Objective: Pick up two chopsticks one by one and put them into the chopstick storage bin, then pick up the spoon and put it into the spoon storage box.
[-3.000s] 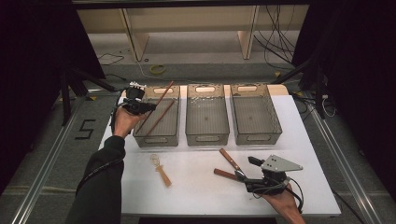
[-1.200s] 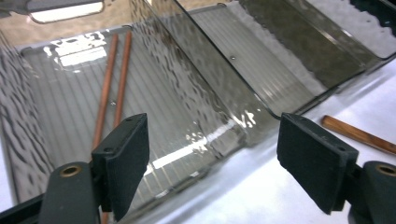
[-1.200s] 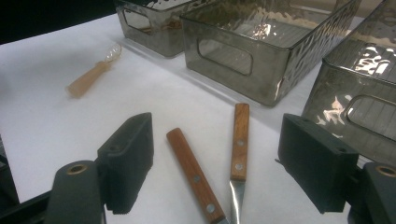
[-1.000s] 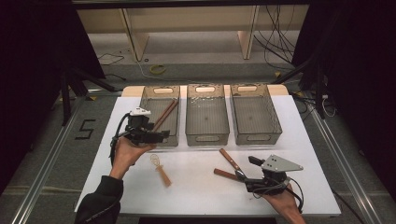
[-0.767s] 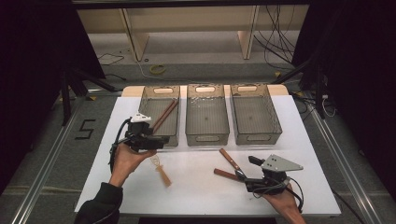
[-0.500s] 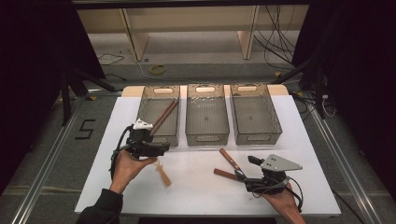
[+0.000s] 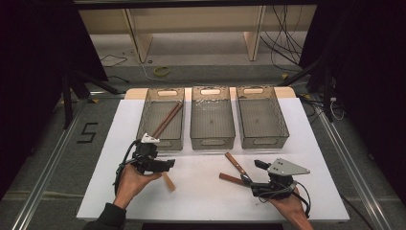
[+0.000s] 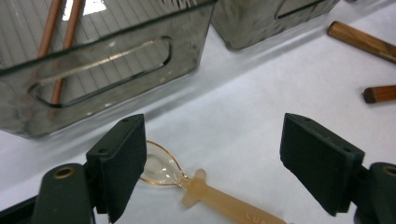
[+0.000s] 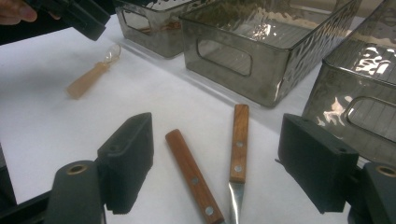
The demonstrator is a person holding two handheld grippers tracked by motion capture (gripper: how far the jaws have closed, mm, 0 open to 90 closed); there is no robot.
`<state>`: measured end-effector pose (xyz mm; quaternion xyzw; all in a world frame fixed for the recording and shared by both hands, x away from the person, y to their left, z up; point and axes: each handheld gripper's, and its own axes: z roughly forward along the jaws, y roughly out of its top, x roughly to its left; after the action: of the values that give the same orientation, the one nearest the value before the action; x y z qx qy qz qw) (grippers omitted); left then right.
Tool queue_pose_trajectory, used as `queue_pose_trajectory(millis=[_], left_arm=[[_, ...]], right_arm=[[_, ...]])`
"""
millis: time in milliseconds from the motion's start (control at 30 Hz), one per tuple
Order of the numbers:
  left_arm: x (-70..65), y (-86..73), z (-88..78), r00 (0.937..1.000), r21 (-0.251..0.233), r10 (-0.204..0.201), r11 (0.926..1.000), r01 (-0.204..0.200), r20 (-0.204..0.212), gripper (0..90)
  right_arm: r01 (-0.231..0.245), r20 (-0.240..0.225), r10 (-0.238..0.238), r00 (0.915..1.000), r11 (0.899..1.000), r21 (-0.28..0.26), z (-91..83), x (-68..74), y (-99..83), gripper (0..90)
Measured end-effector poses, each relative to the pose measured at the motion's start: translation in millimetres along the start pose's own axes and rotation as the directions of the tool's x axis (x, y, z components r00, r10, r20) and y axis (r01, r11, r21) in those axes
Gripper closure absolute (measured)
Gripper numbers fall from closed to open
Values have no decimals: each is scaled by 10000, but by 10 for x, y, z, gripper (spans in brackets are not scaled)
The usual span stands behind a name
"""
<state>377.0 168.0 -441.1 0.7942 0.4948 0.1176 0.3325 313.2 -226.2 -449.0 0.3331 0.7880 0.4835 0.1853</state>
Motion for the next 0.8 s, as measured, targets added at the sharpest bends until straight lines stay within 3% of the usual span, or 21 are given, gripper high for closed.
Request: queue_pose_trajectory(millis=[800], left_arm=[[23, -230, 187, 9996, 1005, -178, 9947, 198, -202, 226]], right_arm=[[45, -28, -45, 10000, 10000, -40, -3, 5, 2, 275]])
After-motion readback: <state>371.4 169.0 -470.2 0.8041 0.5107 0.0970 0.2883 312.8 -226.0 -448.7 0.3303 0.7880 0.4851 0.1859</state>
